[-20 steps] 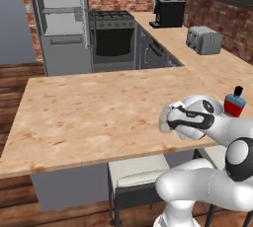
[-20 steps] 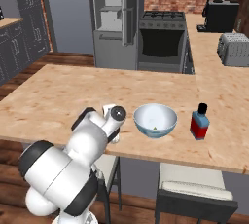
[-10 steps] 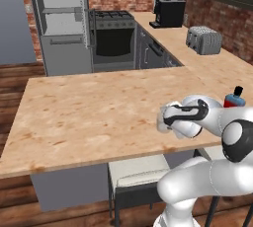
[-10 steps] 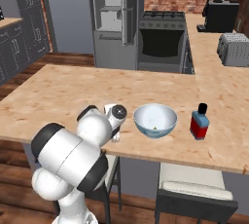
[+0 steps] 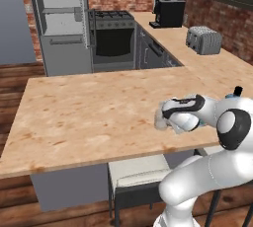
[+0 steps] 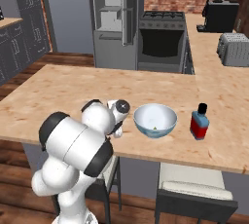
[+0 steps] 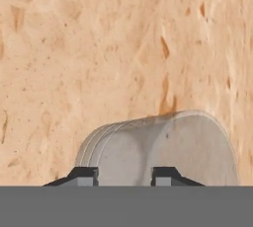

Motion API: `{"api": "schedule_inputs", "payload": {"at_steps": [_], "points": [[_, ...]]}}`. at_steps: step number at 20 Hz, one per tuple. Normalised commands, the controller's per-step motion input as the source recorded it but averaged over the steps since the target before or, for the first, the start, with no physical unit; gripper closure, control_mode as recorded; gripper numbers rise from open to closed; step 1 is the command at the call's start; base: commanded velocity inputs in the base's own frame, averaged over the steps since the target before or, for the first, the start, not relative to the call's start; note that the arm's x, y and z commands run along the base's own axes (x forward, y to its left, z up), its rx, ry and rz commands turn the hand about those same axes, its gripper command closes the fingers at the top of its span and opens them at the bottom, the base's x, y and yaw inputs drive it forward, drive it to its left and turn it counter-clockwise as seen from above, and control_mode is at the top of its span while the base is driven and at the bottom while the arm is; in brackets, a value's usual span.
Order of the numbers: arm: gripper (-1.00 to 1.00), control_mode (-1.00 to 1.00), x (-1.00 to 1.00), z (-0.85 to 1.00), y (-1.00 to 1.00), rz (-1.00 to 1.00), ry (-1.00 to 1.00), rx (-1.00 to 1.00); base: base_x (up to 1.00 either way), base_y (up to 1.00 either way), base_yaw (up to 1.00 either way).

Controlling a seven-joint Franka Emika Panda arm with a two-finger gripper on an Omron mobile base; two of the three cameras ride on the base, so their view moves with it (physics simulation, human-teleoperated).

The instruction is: There is a bowl on the dining counter. Grab a lemon wedge from the fridge and place it in the bowl. Then get the liquor bottle and glass cup from the cabinet and place them next to the bowl.

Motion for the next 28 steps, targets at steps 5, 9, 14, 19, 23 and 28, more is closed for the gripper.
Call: {"api": "schedule_inputs", "payload": {"at_steps": [5, 9, 14, 19, 23, 28], "points": [[-1.00, -1.00, -0.15, -0.08, -0.03, 0.00, -0.01, 0.00, 0.00, 0.00, 0.00], [-1.00, -1.00, -0.42, 0.12, -0.02, 0.00, -0.04, 0.00, 0.00, 0.00, 0.00], [-1.00, -1.00, -0.46, 0.56, -0.01, 0.00, -0.11, 0.00, 0.00, 0.00, 0.00], [-1.00, -1.00, -0.33, 0.69, -0.03, 0.00, -0.10, 0.00, 0.00, 0.00, 0.00], [-1.00, -1.00, -0.49, 0.68, 0.00, 0.00, -0.08, 0.00, 0.00, 0.00, 0.00], [-1.00, -1.00, -0.58, 0.75, 0.00, 0.00, -0.05, 0.00, 0.00, 0.00, 0.00]]}}
